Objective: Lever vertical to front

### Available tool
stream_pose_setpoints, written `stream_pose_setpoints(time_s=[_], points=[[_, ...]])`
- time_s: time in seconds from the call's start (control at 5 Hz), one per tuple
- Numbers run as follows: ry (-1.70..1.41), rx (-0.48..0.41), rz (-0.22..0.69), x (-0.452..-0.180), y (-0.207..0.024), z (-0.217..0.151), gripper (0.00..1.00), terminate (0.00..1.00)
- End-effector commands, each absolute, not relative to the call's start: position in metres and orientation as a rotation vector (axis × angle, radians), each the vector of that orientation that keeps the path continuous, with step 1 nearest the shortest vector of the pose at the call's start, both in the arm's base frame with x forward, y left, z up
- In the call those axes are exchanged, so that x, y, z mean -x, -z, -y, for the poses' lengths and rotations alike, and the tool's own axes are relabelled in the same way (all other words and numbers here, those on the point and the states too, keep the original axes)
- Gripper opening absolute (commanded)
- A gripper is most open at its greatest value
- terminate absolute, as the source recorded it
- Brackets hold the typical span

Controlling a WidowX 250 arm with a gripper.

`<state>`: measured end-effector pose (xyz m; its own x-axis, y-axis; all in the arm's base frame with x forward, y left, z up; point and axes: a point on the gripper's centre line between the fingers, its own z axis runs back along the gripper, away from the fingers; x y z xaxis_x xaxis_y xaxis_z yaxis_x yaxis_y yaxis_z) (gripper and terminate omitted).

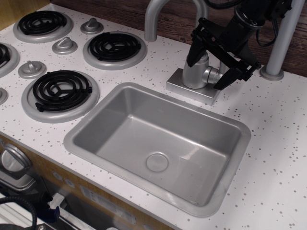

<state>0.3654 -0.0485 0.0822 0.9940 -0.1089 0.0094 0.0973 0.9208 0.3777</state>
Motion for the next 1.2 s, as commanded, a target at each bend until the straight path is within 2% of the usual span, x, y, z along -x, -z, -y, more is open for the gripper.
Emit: stream_pose_setpoints(time_s=[0.0,0.2,0.4,1.0], points=[[0.106,-0.386,0.030,-0.365,-0.082,0.048,1.00,0.00],[0.109,-0.381,0.117,-0.375,-0.087,0.052,1.00,0.00],[0.108,-0.341,0.207,-0.382,-0.089,0.056,1.00,0.00],[0.238,-0.375,0.220,-0.420,-0.109,0.055,1.00,0.00]])
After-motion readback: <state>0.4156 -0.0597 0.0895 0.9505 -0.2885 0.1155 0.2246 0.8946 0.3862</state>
